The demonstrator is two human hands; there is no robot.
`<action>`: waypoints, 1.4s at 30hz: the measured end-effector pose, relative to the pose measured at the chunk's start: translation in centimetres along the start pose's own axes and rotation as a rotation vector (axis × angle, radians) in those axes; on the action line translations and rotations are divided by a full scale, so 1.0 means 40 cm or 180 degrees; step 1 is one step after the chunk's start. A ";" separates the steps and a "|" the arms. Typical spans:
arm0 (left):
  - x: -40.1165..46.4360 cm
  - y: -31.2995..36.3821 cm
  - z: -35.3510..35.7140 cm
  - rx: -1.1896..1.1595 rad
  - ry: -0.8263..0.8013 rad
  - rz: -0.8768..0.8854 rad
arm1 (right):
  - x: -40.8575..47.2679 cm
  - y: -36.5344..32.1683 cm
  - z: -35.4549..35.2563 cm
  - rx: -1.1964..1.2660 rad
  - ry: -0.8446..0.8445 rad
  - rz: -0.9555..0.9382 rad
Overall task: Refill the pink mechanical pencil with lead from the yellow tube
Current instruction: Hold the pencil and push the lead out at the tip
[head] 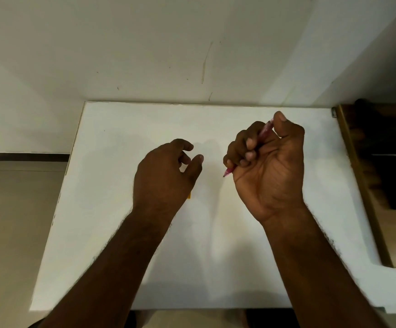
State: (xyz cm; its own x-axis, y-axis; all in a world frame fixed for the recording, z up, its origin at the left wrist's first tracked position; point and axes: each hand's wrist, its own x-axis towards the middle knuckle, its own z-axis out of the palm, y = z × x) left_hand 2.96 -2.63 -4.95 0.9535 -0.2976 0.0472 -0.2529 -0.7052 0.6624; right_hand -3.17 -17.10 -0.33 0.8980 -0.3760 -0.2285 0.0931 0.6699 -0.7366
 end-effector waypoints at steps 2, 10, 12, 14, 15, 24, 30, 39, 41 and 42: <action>0.000 0.000 -0.001 -0.0011 -0.0005 -0.0003 | 0.000 -0.003 0.001 0.0002 0.0008 -0.0019; -0.002 0.002 -0.001 -0.0045 -0.0048 -0.0040 | -0.003 -0.002 0.000 -0.0107 0.0082 -0.0053; -0.002 0.002 -0.001 -0.0027 -0.0076 -0.0034 | -0.002 -0.002 0.002 -0.0111 0.0111 -0.0057; -0.002 0.002 -0.001 -0.0039 -0.0105 -0.0057 | -0.002 -0.001 0.003 -0.0167 0.0151 -0.0032; -0.001 0.001 -0.001 -0.0052 -0.0114 -0.0075 | -0.003 0.000 0.004 -0.0209 0.0164 -0.0012; -0.002 0.003 -0.001 -0.0064 -0.0146 -0.0083 | 0.000 0.007 0.003 -0.0357 0.0208 -0.0035; -0.003 0.005 -0.003 -0.0069 -0.0172 -0.0069 | 0.000 0.008 0.005 -0.0342 0.0111 0.0032; -0.003 0.007 -0.004 -0.0087 -0.0200 -0.0067 | 0.001 0.009 0.006 -0.0322 0.0160 -0.0020; -0.003 0.008 -0.003 -0.0092 -0.0212 -0.0072 | 0.001 0.009 0.007 -0.0342 0.0186 -0.0008; -0.003 0.008 -0.003 -0.0098 -0.0218 -0.0073 | 0.001 0.009 0.006 -0.0335 0.0204 0.0003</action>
State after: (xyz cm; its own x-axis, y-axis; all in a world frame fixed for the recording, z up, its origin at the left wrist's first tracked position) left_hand 2.79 -2.75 -4.65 0.9453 -0.3255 -0.0188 -0.2248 -0.6927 0.6853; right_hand -2.99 -16.71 -0.45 0.8684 -0.4178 -0.2671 0.0435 0.6007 -0.7983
